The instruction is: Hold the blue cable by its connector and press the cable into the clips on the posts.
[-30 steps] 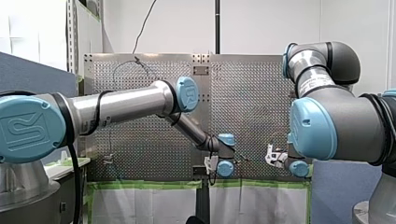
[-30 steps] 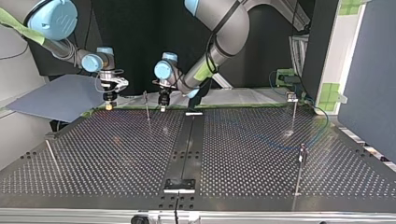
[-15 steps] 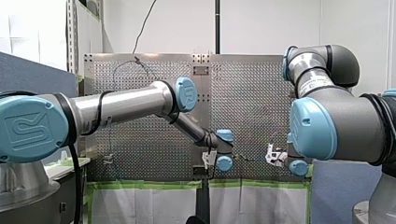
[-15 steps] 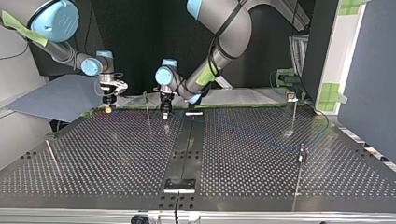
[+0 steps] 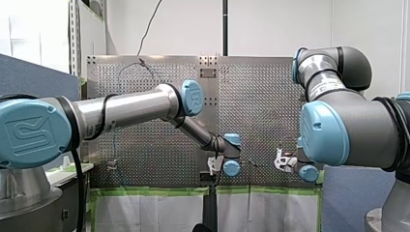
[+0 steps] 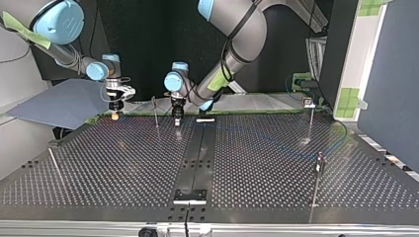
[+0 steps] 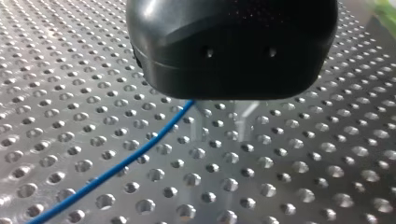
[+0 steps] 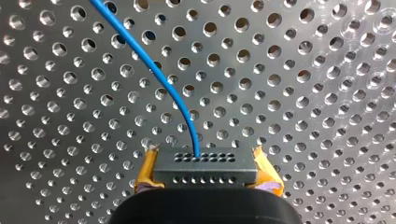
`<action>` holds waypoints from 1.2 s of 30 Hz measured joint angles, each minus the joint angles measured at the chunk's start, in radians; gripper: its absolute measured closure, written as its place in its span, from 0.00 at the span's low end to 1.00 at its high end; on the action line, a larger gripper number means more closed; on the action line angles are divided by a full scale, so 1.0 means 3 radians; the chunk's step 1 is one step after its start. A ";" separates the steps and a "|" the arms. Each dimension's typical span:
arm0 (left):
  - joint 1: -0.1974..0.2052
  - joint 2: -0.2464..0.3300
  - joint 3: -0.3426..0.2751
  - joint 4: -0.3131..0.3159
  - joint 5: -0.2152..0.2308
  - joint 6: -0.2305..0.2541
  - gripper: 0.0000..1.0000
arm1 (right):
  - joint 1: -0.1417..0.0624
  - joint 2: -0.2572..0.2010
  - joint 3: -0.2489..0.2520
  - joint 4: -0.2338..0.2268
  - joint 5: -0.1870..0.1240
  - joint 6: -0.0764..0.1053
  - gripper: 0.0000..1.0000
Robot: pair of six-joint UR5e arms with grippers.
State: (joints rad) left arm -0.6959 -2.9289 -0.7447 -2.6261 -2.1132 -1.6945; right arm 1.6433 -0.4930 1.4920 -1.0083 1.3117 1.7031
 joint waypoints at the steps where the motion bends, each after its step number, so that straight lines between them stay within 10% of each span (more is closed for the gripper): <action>1: -0.0002 0.0000 0.0000 -0.0023 -0.0002 0.0005 0.24 | 0.0000 0.0001 0.0000 0.0001 0.0000 0.0000 1.00; 5: 0.0002 0.0000 -0.0004 -0.0119 0.0049 0.0020 0.00 | 0.0001 0.0002 0.0000 0.0011 0.0000 0.0000 1.00; 23: -0.0098 0.0114 -0.0107 -0.0582 0.0190 0.0445 0.00 | 0.0028 0.0002 0.0000 0.0087 0.0001 0.0008 1.00; 36: -0.0461 0.0276 -0.0381 -0.0693 0.0147 0.0479 0.00 | 0.0041 0.0002 0.0001 0.0113 0.0004 0.0017 1.00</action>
State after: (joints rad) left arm -0.8342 -2.8461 -0.8591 -2.8338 -2.0691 -1.5508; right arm 1.6556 -0.4923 1.4923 -0.9744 1.3131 1.7082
